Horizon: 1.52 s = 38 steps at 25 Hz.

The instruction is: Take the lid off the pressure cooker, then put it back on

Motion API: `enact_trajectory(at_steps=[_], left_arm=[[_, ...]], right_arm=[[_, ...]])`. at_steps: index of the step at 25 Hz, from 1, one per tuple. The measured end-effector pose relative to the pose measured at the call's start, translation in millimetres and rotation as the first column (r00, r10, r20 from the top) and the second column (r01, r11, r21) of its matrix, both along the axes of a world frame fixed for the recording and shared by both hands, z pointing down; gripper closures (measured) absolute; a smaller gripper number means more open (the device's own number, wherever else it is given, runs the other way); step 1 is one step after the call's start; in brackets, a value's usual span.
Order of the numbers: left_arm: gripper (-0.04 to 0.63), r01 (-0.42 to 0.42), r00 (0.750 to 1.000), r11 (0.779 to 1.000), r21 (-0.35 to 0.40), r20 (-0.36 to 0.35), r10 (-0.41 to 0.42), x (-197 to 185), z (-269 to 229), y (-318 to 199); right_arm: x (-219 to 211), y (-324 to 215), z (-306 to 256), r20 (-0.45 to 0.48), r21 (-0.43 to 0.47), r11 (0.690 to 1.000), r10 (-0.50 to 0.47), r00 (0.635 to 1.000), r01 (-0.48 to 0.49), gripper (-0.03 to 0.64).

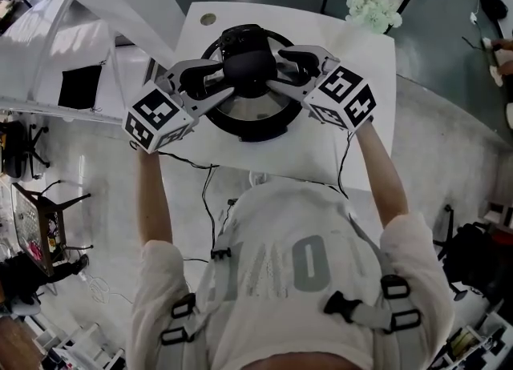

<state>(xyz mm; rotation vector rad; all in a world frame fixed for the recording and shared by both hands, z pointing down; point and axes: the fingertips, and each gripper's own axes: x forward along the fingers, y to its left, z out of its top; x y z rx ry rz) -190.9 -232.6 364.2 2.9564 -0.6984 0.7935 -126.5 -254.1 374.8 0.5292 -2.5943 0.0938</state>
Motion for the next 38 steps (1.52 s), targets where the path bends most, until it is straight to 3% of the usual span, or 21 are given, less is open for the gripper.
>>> enact_trajectory(at_steps=[5,9,11,13,15,18,21,23,25,27,32,38], left_arm=[[0.414,0.048,0.999,0.998,0.028,-0.006,-0.047,-2.4,-0.2,-2.5],[0.413,0.101,0.995,0.993,0.058,-0.031,-0.100,-9.9,-16.7,-5.1],[0.414,0.164,0.983,0.980,0.109,-0.099,-0.153,-15.2,-43.9,-13.6],[0.422,0.266,0.956,0.946,0.183,-0.180,-0.234,-22.4,-79.5,-24.2],[0.473,0.383,0.917,0.882,0.276,-0.227,-0.327,-26.6,-110.5,-30.2],[0.551,0.551,0.833,0.743,0.379,-0.309,-0.460,-27.9,-140.5,-24.6],[0.566,0.714,0.693,0.608,0.348,-0.480,-0.539,-34.9,-153.1,-9.1],[0.577,0.780,0.613,0.538,0.318,-0.560,-0.558,-40.4,-153.9,6.1],[0.577,0.811,0.582,0.475,0.343,-0.562,-0.588,-44.3,-146.6,20.8],[0.577,0.823,0.569,0.432,0.370,-0.540,-0.621,-48.7,-135.1,31.9],[0.577,0.852,0.521,0.428,0.301,-0.553,-0.650,-58.5,-110.9,41.8],[0.577,0.844,0.536,0.434,0.316,-0.532,-0.656,-50.7,-105.1,41.4]], right_arm=[[0.1,5.3,-6.8,0.076,0.008,0.999,-0.032,0.997,0.031,0.392],[7.5,-3.1,-43.0,0.184,0.032,0.999,0.011,0.983,-0.017,0.403],[7.6,-13.6,-58.6,0.174,0.089,0.995,0.032,0.984,-0.048,0.405],[6.0,-20.4,-69.9,0.151,0.159,0.984,0.053,0.987,-0.077,0.416],[4.7,-21.7,-79.9,0.152,0.207,0.972,0.081,0.985,-0.112,0.444],[6.6,-19.0,-98.2,0.215,0.254,0.946,0.149,0.965,-0.202,0.510],[15.6,-15.5,-117.1,0.328,0.290,0.902,0.220,0.919,-0.319,0.604],[22.6,-11.5,-122.5,0.394,0.286,0.882,0.249,0.885,-0.376,0.606],[29.9,-6.9,-121.2,0.428,0.274,0.867,0.278,0.860,-0.417,0.607],[37.5,-2.0,-115.7,0.433,0.271,0.852,0.308,0.847,-0.449,0.607],[50.9,15.0,-95.2,0.435,0.227,0.850,0.348,0.831,-0.475,0.607],[46.9,21.7,-88.8,0.412,0.241,0.860,0.329,0.850,-0.450,0.609]])
